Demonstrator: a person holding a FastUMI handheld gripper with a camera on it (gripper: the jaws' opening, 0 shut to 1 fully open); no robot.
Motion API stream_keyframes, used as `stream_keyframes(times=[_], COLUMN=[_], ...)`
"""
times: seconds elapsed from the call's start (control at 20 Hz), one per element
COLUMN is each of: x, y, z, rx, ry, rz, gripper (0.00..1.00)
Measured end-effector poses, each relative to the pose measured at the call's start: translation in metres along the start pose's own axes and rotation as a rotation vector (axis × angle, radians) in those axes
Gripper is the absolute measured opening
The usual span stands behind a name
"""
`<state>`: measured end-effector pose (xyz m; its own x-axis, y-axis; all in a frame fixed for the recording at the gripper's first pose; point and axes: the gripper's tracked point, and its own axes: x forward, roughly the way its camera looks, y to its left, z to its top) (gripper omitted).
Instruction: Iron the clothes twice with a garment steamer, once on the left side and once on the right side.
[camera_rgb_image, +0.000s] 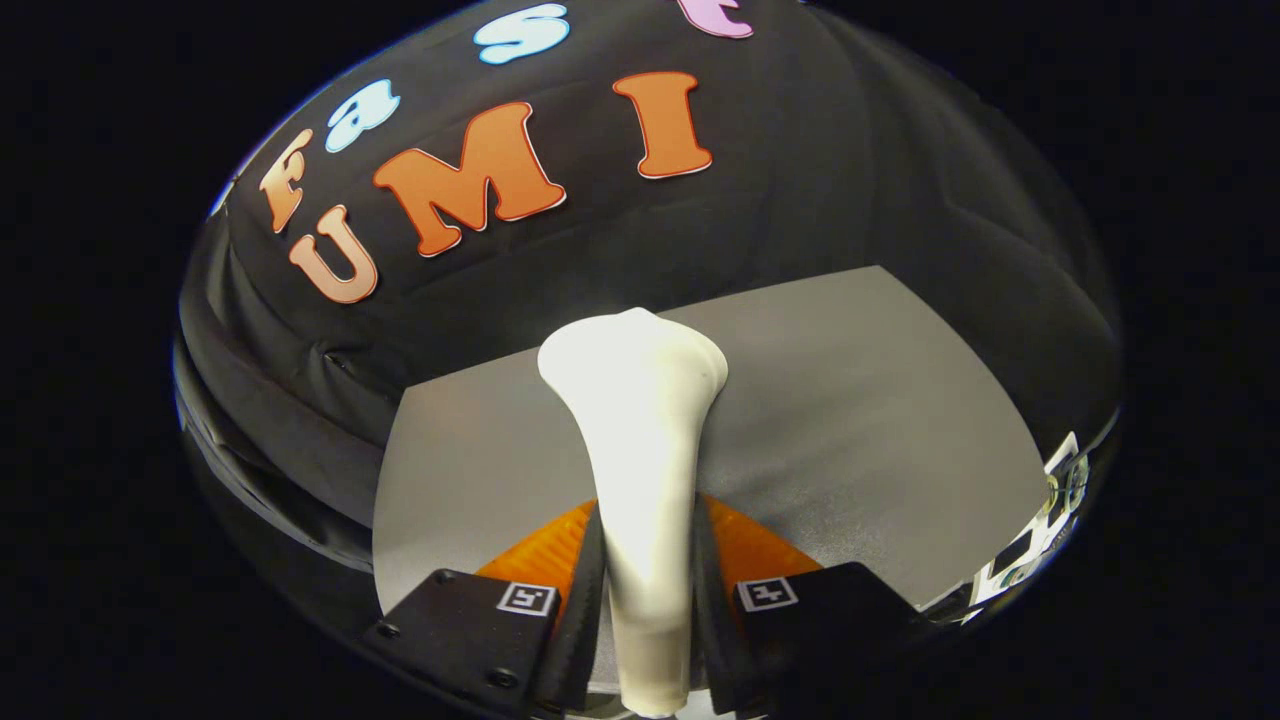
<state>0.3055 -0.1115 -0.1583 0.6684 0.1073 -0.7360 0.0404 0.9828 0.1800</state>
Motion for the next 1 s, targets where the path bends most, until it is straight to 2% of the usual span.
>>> stream_keyframes(times=[0.3, 0.35, 0.6, 0.75, 0.85, 1.0], x=[-0.008, -0.011, -0.038, -0.061, -0.083, -0.117], y=[-0.006, -0.006, -0.007, -0.010, -0.001, 0.029], z=[0.002, 0.005, 0.014, 0.018, 0.016, 0.006], rx=[0.008, 0.025, 0.067, 0.074, 0.075, 0.068], ry=[-0.070, -0.105, -0.215, -0.278, -0.318, -0.379], rz=[-0.018, -0.019, -0.010, -0.033, -0.037, 0.000], gripper=[0.42, 0.37, 0.37, 0.37, 0.37, 0.37])
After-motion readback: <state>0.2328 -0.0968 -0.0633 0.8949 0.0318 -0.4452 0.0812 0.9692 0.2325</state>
